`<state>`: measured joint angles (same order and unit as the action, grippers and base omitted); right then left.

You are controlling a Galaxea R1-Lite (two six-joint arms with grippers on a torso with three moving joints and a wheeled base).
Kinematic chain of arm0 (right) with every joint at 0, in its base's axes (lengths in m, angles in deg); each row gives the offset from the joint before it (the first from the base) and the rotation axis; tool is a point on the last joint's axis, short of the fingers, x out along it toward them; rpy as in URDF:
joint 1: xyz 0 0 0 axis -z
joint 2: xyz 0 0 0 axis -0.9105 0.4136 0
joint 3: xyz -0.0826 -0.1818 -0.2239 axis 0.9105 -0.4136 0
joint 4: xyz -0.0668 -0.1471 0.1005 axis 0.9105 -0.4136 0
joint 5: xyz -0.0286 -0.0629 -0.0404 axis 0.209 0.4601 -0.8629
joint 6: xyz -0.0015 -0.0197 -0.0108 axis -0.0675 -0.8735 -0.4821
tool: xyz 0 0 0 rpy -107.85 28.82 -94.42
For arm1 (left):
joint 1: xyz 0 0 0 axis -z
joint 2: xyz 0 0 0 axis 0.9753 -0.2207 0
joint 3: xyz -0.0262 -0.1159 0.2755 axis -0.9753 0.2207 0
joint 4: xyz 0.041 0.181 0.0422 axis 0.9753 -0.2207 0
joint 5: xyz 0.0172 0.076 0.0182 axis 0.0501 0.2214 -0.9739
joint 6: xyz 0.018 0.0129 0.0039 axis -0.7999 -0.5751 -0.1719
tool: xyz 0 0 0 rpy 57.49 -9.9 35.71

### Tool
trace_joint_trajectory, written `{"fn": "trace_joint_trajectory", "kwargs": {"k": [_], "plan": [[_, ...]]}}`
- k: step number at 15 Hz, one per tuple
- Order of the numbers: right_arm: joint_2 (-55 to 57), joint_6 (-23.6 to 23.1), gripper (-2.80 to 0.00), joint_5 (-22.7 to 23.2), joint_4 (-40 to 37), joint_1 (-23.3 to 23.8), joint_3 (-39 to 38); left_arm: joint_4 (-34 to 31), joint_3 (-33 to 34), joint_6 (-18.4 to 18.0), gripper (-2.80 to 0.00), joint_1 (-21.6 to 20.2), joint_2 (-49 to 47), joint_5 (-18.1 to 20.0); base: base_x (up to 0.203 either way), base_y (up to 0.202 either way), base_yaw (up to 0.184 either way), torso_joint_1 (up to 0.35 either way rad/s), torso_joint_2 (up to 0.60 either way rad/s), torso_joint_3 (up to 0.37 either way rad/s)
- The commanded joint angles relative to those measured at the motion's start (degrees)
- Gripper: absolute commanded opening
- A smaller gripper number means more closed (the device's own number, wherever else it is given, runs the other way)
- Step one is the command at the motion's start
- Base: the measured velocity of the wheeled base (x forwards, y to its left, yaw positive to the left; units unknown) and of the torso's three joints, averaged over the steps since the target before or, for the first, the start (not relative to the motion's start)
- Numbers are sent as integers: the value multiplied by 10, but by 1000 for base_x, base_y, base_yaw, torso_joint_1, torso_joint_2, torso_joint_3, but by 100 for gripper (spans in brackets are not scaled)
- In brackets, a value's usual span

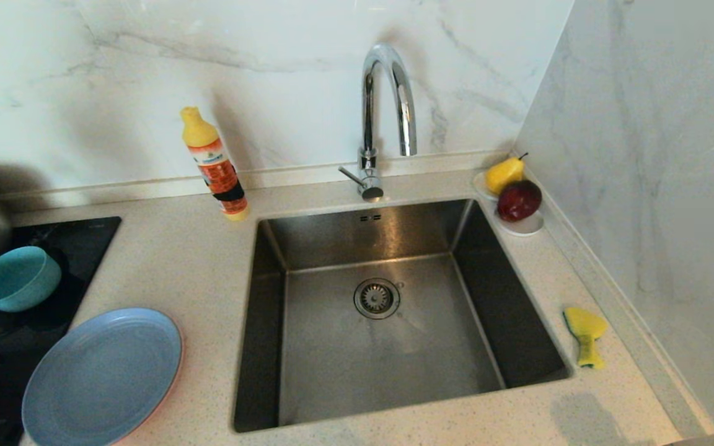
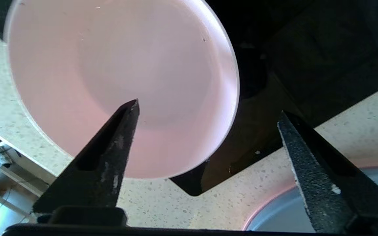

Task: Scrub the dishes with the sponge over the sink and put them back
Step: Place the bowl on the plate

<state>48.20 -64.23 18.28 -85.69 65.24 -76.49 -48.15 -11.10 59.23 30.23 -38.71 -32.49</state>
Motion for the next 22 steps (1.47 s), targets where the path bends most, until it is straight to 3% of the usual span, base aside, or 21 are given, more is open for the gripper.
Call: {"fn": "trace_joint_trajectory", "kwargs": {"k": [1,9,10,22], "plan": [[0,0,-280,0,0,0,0,0,1,1,0,0,-13,1,0,0,0,0,0,0],[0,-1,-280,0,0,0,0,1,-2,1,0,0,-40,2,0,0,0,0,0,0],[0,-1,-280,0,0,0,0,1,-3,1,-280,0,-40,1,0,0,0,0,0,0],[0,0,-280,1,0,0,0,2,-4,4,-280,0,-29,0,0,0,0,0,0,0]]}}
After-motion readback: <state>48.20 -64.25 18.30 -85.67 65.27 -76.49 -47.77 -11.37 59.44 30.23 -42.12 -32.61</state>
